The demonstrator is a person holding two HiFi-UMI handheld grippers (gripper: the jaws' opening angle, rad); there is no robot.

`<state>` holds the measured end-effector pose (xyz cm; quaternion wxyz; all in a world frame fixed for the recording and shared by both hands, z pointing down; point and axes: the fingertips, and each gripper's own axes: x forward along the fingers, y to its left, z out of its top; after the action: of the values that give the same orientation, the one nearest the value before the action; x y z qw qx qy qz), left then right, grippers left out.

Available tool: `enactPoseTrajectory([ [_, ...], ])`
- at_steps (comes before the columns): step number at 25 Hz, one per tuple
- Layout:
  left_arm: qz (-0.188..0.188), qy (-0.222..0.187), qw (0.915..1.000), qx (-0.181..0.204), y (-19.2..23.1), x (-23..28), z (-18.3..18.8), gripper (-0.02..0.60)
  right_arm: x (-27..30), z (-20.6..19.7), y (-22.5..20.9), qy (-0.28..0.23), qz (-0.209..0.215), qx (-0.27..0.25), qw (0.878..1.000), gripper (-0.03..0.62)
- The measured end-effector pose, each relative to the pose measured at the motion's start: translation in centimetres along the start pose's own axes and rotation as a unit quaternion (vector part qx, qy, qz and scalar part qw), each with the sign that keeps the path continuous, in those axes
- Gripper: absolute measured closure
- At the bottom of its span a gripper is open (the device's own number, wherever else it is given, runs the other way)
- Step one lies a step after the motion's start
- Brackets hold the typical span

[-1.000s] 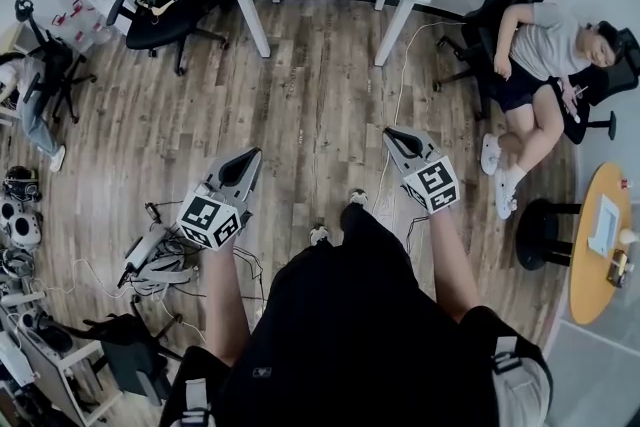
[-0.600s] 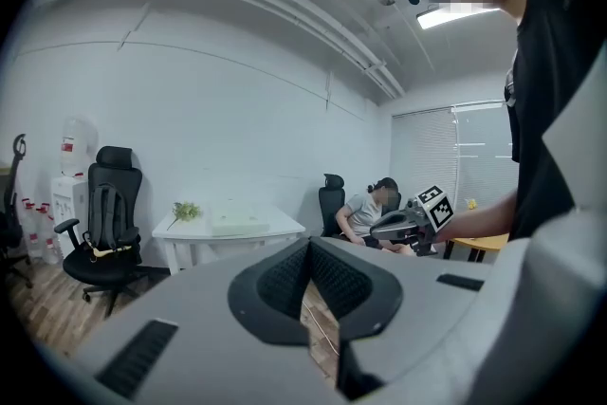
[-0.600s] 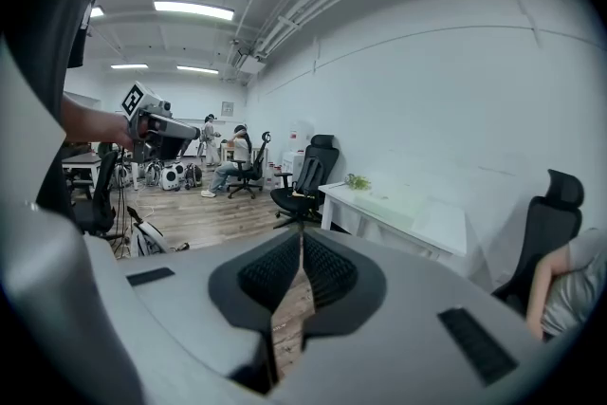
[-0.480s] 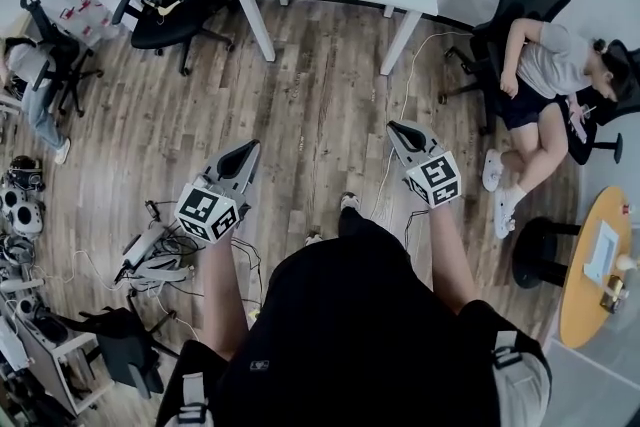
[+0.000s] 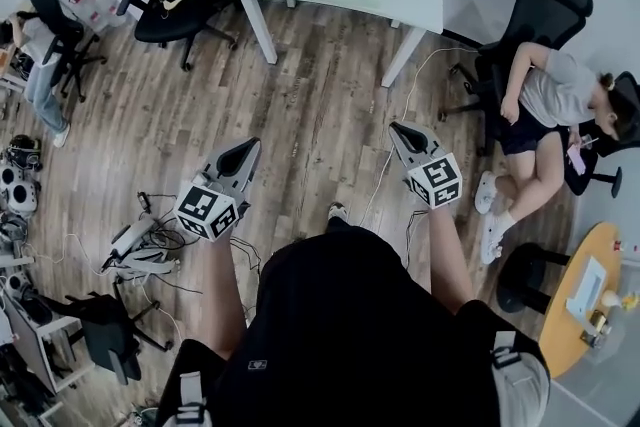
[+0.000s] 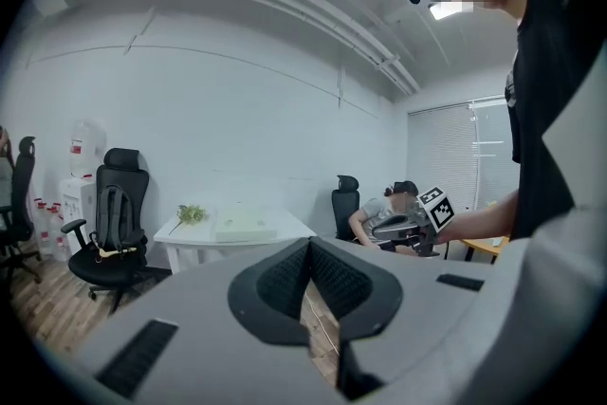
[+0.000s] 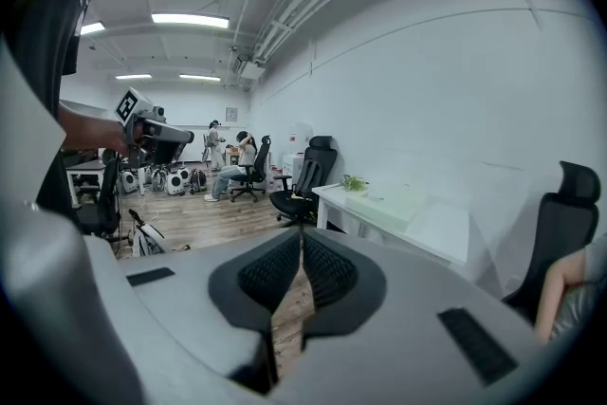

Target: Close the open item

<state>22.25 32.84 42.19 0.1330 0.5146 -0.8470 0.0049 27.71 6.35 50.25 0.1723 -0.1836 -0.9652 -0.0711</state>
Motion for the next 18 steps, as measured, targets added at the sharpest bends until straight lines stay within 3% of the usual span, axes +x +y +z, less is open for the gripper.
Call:
enactPoseTrajectory([
  [7, 0.021, -0.006, 0.9998, -0.006, 0.8, 2.4, 0.3, 0.575, 1.9, 0.0, -2.8, 0.000, 0.019, -0.011, 1.000, 0.586],
  [18, 0.007, 0.001, 1.0000, -0.006, 4.1, 6.3, 1.3, 0.575, 5.6, 1.1, -5.7, 0.005, 0.021, -0.014, 1.000, 0.586],
])
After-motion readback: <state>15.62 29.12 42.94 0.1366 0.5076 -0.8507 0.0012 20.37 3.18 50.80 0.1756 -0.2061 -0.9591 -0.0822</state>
